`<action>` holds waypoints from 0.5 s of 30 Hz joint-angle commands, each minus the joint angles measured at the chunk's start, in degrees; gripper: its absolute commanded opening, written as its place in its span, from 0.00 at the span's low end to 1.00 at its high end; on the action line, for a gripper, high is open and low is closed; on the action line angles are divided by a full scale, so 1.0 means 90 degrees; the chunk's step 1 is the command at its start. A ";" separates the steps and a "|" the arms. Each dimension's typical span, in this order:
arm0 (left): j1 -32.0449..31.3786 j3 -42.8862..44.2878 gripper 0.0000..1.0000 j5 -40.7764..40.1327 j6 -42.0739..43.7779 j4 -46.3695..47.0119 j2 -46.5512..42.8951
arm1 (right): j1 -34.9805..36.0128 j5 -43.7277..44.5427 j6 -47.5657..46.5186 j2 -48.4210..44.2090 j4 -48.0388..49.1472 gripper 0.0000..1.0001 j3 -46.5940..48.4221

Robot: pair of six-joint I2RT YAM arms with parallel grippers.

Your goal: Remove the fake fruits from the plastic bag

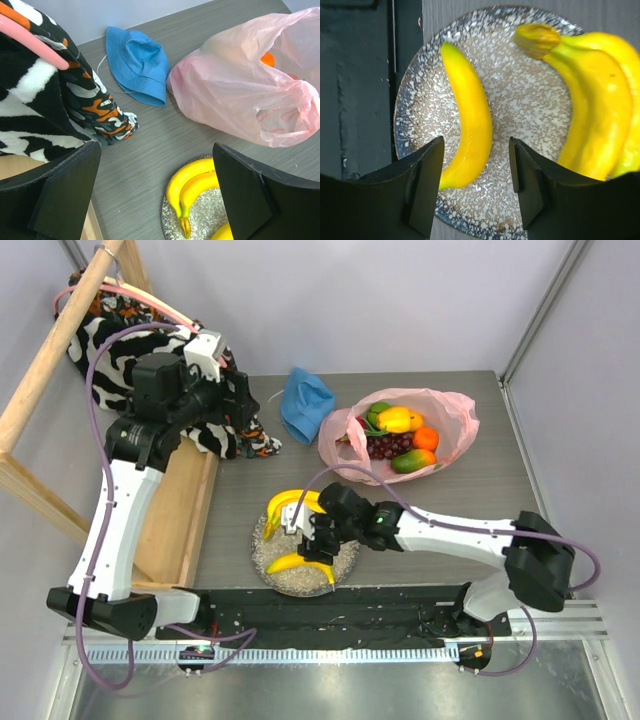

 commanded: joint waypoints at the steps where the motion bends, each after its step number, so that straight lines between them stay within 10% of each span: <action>1: 0.0108 0.0006 1.00 0.0156 -0.0071 0.0223 -0.0355 | 0.0134 -0.0046 -0.0724 0.0535 0.0321 0.63 0.0118; 10: 0.0313 -0.0170 1.00 0.0293 -0.0169 0.0233 -0.0600 | 0.0193 0.0159 -0.1348 0.1355 0.0243 0.62 0.0392; 15: 0.0381 -0.0180 1.00 0.0342 -0.0208 0.0243 -0.0600 | 0.0193 0.0452 -0.1905 0.1492 0.0429 0.35 0.0528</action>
